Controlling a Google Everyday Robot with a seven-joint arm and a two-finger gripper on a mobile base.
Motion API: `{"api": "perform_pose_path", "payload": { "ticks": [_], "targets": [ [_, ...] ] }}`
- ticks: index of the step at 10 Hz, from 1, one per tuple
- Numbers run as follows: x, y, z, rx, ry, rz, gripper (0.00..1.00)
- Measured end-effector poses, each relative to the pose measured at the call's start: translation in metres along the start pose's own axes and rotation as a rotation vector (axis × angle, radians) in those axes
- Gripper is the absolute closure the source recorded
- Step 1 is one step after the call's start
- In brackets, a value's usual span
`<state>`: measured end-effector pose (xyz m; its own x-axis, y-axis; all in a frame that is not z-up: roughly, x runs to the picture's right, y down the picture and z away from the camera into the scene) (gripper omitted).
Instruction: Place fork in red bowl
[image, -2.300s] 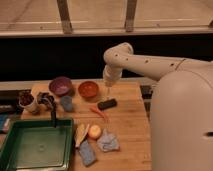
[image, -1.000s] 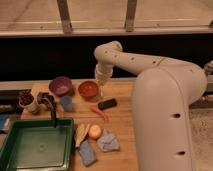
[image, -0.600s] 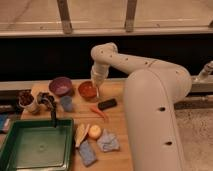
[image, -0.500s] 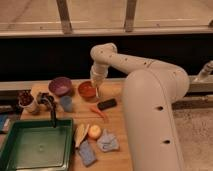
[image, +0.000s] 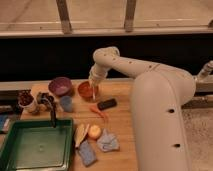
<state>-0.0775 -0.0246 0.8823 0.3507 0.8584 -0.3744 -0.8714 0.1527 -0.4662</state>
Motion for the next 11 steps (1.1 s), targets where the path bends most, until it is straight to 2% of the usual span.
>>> {"api": "perform_pose_path", "payload": {
  "ticks": [7,11],
  "targets": [
    [-0.006,0.013,0.032,-0.03,0.09,-0.042,1.0],
    [-0.01,0.015,0.043,-0.038,0.125,-0.051,1.0]
  ]
}}
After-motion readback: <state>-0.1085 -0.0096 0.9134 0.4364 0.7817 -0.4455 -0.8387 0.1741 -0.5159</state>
